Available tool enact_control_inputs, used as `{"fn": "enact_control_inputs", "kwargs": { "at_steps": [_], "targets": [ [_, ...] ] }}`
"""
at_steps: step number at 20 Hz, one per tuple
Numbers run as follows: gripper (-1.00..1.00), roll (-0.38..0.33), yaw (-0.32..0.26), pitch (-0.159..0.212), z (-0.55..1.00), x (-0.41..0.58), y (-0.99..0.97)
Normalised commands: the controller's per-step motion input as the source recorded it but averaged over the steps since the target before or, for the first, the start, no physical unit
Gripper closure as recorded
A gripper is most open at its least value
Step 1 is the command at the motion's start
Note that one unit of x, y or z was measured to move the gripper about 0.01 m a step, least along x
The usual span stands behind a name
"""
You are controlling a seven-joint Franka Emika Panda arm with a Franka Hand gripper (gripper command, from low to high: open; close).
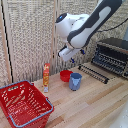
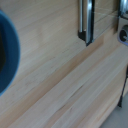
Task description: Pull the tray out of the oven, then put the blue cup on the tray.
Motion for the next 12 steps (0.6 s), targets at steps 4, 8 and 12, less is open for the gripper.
{"fn": "enact_control_inputs", "kwargs": {
  "at_steps": [4,8,12],
  "targets": [
    [-1.0,-0.303,0.08,-0.005,-0.02,0.0,-0.46],
    [-1.0,-0.227,0.09,-0.065,0.04,0.0,-0.52],
    [-1.0,-0.193,0.034,-0.073,0.2,-0.032,-0.75]
  ]
}}
